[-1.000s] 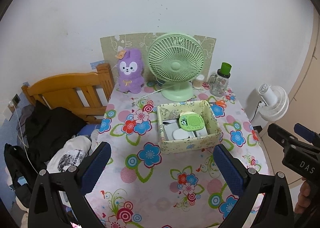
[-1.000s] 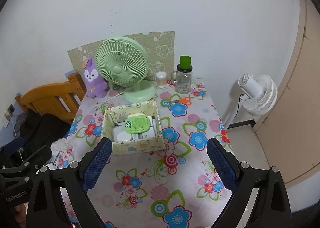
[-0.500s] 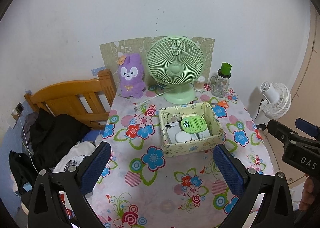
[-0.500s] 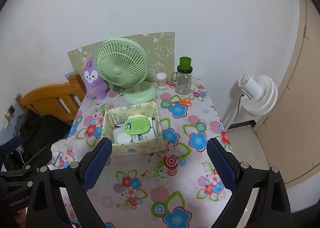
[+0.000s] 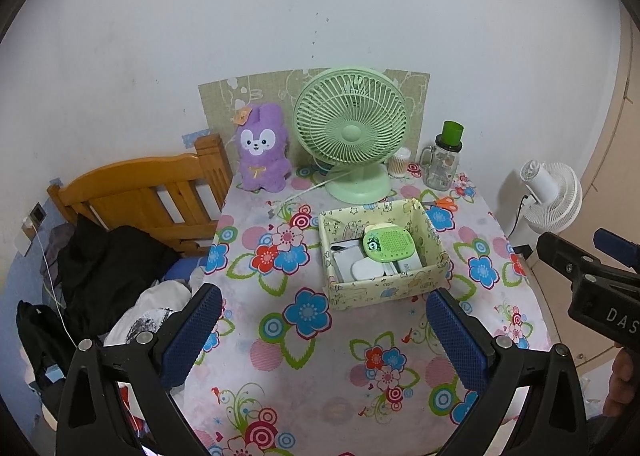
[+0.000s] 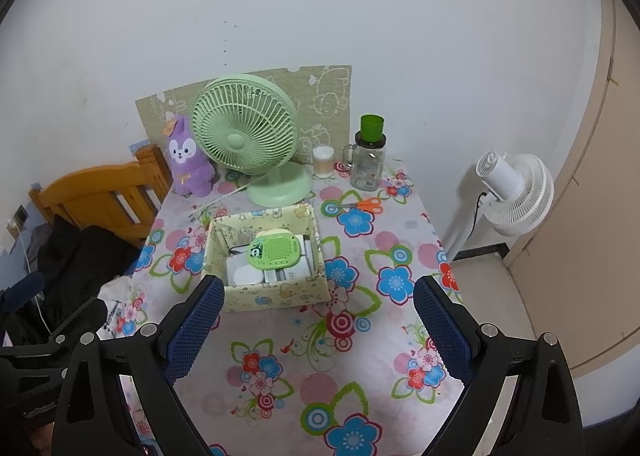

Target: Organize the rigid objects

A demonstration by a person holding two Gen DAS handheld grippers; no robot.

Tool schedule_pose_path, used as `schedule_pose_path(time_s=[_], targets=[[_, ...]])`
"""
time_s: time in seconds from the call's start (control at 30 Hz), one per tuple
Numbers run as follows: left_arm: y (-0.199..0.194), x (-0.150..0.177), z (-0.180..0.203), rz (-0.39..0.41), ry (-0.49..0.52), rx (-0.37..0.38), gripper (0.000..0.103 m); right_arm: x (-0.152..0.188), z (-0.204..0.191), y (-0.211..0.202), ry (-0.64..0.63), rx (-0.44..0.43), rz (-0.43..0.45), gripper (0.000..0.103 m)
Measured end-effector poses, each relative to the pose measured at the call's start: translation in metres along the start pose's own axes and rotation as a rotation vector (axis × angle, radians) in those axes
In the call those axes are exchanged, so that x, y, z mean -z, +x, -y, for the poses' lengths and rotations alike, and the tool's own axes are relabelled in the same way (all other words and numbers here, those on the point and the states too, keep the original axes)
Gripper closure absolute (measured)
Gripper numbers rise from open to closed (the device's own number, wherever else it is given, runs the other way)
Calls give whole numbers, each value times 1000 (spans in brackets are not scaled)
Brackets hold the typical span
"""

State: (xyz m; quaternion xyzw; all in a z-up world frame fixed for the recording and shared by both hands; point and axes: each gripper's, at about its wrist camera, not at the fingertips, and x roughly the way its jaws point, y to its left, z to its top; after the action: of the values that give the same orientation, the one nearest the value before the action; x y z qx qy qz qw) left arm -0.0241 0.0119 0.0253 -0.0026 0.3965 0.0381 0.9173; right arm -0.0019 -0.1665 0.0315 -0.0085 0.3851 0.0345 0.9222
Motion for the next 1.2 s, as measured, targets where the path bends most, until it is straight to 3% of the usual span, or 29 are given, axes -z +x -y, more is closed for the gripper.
schedule_pose_path(time_s=[0.57,1.2], targets=[[-1,-1,2,25,9,-3,0,2,1,-3,-6,-14,4,6],[10,-13,0,-33,-12,18,0,-11,-7,15,-38,-25,-50,6]])
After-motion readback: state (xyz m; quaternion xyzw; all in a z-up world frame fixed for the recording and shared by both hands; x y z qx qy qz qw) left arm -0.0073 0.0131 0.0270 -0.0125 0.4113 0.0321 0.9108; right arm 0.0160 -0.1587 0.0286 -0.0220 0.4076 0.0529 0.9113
